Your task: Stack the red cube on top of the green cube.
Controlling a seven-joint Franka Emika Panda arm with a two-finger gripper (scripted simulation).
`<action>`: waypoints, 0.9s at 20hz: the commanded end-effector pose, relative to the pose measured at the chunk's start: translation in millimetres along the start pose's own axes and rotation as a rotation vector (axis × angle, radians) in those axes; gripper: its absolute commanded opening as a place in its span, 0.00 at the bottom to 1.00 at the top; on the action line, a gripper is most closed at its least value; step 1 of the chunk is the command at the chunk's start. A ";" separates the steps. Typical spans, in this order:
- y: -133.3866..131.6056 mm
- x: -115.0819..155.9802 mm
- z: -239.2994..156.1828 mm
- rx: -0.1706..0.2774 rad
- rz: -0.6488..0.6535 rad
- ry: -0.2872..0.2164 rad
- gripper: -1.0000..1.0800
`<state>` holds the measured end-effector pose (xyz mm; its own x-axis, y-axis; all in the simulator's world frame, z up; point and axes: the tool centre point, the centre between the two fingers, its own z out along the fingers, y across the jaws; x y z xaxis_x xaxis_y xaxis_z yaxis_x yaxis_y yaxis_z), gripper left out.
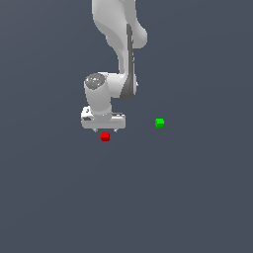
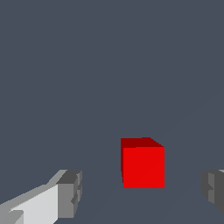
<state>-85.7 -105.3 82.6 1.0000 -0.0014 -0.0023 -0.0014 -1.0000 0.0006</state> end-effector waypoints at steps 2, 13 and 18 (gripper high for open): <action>7.9 -6.9 8.8 0.000 -0.006 0.002 0.96; 11.1 -8.8 19.5 0.000 -0.007 0.001 0.96; 11.1 -9.4 41.0 0.000 -0.007 0.002 0.96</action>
<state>-94.7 -116.5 49.0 1.0000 0.0056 0.0000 0.0056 -1.0000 0.0003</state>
